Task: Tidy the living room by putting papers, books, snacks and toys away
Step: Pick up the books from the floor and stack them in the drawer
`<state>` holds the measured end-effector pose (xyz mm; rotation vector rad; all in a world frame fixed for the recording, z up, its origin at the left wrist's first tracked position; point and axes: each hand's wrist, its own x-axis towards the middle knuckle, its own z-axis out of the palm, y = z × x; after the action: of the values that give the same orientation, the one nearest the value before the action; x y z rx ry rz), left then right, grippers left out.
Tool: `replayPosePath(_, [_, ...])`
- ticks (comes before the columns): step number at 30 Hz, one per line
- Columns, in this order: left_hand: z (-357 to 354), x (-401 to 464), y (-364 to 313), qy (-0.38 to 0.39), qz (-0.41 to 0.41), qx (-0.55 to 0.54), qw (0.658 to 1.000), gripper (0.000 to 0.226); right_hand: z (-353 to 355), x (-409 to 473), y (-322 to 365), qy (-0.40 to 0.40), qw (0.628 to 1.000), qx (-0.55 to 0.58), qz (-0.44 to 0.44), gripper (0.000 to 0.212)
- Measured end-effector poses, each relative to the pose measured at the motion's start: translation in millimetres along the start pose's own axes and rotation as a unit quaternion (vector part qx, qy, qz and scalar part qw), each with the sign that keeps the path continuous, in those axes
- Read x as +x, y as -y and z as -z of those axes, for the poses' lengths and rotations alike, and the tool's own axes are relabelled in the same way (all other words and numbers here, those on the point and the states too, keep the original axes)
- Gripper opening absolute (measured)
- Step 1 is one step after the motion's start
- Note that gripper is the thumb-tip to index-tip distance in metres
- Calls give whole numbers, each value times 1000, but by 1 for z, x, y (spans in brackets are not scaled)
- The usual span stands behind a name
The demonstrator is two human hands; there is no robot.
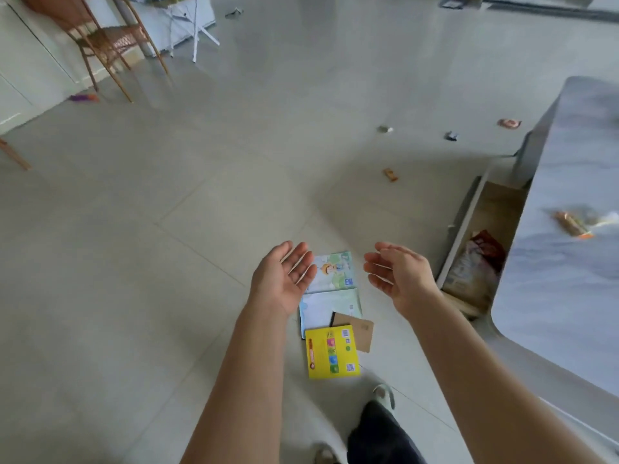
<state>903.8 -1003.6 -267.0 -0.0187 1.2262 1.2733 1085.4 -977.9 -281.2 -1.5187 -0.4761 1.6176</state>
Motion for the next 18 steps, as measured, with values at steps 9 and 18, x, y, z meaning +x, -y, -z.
replayPosePath(9, [-53, 102, -16, 4, 53, 45, 998, 17, -15, 97, 22, -54, 998, 26, -20, 19])
replayPosePath(18, [-76, 240, 12, -19, 151, 89, 984, 13, -29, 220, -3, -96, 992, -1, -84, 19])
